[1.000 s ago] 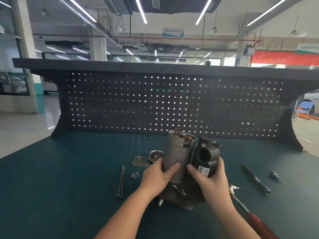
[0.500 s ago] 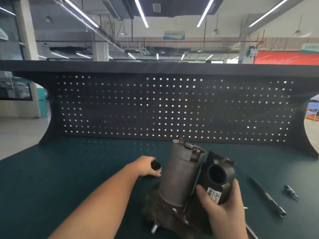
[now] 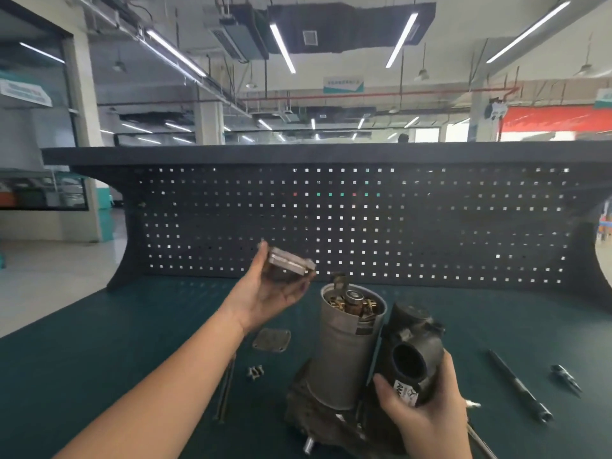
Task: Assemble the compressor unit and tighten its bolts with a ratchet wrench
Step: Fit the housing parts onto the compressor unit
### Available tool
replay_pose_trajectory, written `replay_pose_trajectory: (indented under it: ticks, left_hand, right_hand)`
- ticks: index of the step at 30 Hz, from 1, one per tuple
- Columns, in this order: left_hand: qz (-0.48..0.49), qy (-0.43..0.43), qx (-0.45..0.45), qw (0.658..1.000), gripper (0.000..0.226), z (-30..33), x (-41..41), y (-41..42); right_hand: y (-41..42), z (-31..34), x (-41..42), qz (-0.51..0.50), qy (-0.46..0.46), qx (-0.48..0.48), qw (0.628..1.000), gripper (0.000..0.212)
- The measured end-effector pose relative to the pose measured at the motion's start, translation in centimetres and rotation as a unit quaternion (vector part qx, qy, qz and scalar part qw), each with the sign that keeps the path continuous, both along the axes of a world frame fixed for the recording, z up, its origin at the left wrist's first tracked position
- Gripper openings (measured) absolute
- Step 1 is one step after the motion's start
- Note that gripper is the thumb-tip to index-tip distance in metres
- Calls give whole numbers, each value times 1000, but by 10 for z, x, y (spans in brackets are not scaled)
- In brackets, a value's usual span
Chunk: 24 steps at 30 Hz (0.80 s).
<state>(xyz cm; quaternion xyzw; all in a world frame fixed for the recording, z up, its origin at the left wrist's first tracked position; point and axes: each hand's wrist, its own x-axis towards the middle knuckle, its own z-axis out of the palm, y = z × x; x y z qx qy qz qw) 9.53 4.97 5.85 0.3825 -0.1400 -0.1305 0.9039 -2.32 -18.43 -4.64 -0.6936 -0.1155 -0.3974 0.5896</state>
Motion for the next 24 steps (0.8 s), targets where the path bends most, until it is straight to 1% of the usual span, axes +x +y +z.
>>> replay_pose_trajectory:
  ticks: [2, 3, 6, 7, 9, 10, 11, 13, 14, 17, 19, 20, 21, 22, 24]
  left_hand:
    - [5, -58, 48, 997, 87, 17, -28, 0]
    - [15, -93, 77, 993, 89, 23, -41, -1]
    - [41, -205, 167, 964, 72, 33, -77, -11]
    - [50, -232, 193, 952, 74, 33, -87, -17]
    - [61, -255, 226, 938, 92, 29, -103, -29]
    - [62, -264, 241, 932, 96, 26, -108, -35]
    - [61, -278, 262, 922, 95, 22, -112, -39]
    - [67, -307, 318, 895, 82, 16, -117, -49]
    - [77, -314, 338, 884, 74, 15, -119, -52]
    - [128, -322, 363, 865, 61, 16, -118, -56]
    - [162, -325, 405, 839, 55, 18, -113, -55]
    - [157, -316, 420, 836, 59, 18, -112, -55]
    - [135, -300, 416, 848, 68, 16, -111, -54]
    - [102, -280, 395, 869, 75, 12, -107, -53]
    - [46, -253, 347, 902, 74, 2, -101, -54]
  right_hand:
    - [-1, -4, -3, 0, -7, 1, 1000, 70]
    - [-1, -5, -4, 5, -6, 8, 1000, 72]
    - [-3, -6, -9, 32, 3, 15, 999, 71]
    - [-4, -5, -11, 40, 3, 16, 999, 70]
    - [-3, 1, -15, 45, -4, 19, 999, 66]
    - [-1, 5, -18, 43, -5, 20, 999, 62]
    - [1, 7, -20, 43, -3, 23, 999, 58]
    - [2, 8, -22, 52, 4, 32, 998, 53]
    - [2, 8, -22, 61, 7, 36, 997, 53]
    - [0, 7, -21, 73, 3, 37, 997, 54]
    - [-1, 8, -21, 78, 0, 33, 996, 55]
    - [-2, 8, -21, 82, 3, 32, 996, 55]
    - [-2, 8, -21, 87, 5, 31, 996, 55]
    - [-3, 9, -21, 91, 7, 30, 995, 56]
    - [-3, 9, -21, 99, 13, 28, 995, 56]
